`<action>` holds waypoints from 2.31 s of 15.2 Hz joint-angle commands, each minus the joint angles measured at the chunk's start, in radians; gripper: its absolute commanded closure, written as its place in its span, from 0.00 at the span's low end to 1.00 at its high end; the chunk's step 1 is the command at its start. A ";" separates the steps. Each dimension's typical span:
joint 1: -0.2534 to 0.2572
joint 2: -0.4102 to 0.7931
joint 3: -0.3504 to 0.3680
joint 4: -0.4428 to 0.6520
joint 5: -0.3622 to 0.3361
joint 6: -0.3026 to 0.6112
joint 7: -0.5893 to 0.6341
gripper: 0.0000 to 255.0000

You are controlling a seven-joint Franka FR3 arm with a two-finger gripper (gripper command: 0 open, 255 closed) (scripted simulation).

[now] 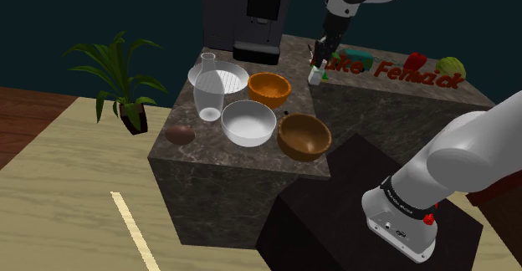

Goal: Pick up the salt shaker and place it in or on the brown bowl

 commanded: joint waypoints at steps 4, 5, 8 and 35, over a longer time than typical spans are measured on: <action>0.027 -0.124 0.055 -0.082 0.004 -0.044 0.081 1.00; 0.035 -0.154 0.069 -0.101 0.008 -0.054 0.101 1.00; 0.059 -0.239 0.114 -0.152 0.026 -0.088 0.160 1.00; 0.147 -0.351 0.266 -0.441 0.126 0.092 0.322 1.00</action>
